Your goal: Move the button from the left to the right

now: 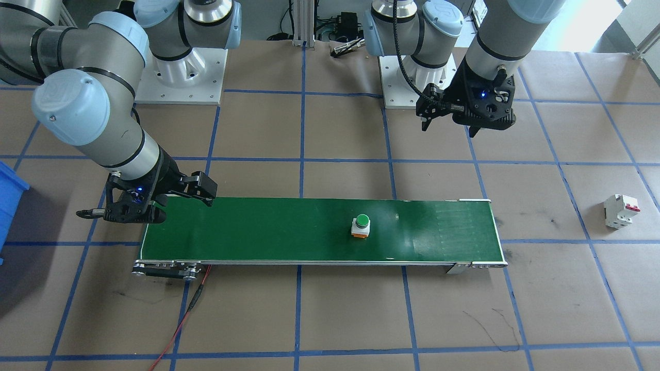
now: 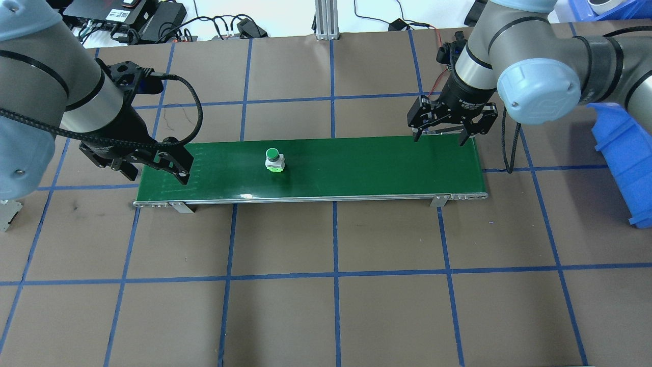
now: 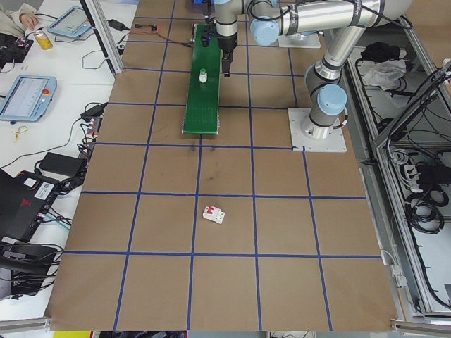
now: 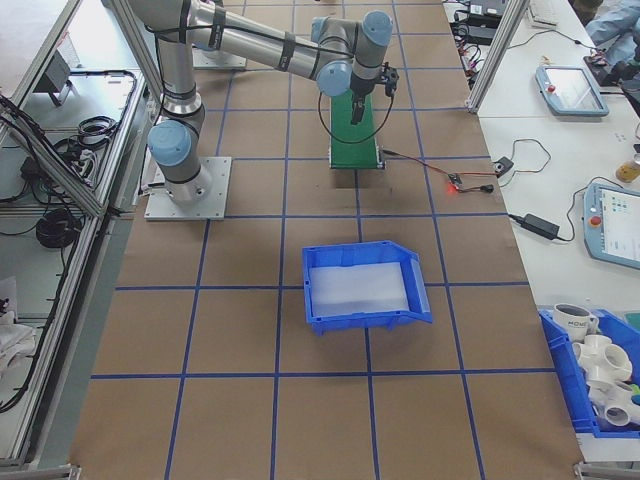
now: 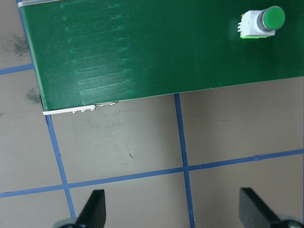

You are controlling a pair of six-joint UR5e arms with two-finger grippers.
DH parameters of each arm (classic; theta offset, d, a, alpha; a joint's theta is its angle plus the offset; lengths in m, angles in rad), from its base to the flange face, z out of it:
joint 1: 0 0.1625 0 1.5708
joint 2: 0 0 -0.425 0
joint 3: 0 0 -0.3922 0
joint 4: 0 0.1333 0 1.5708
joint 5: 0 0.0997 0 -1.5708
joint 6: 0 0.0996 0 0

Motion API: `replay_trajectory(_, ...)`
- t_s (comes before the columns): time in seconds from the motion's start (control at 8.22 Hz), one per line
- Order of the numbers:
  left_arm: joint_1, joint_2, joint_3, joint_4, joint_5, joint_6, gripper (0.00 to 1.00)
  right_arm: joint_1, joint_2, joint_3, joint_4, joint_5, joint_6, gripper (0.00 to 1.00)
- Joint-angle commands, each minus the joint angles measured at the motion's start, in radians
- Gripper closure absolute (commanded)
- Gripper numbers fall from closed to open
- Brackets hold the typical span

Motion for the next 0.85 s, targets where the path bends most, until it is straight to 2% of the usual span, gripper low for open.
replay_trajectory(0.0, -0.002, 0.011, -0.001, -0.017, 0.003, -0.002, 0.00, 0.001, 0.013, 0.000, -0.042, 0.017, 0.024, 0.00)
replay_trajectory(0.12, -0.002, 0.007, -0.001, -0.014, 0.006, -0.002, 0.00, 0.003, 0.029, 0.000, -0.068, 0.066, 0.045, 0.00)
replay_trajectory(0.73, -0.001, 0.004, -0.001, -0.012, 0.009, -0.001, 0.00, 0.029, 0.033, 0.000, -0.106, 0.072, 0.094, 0.00)
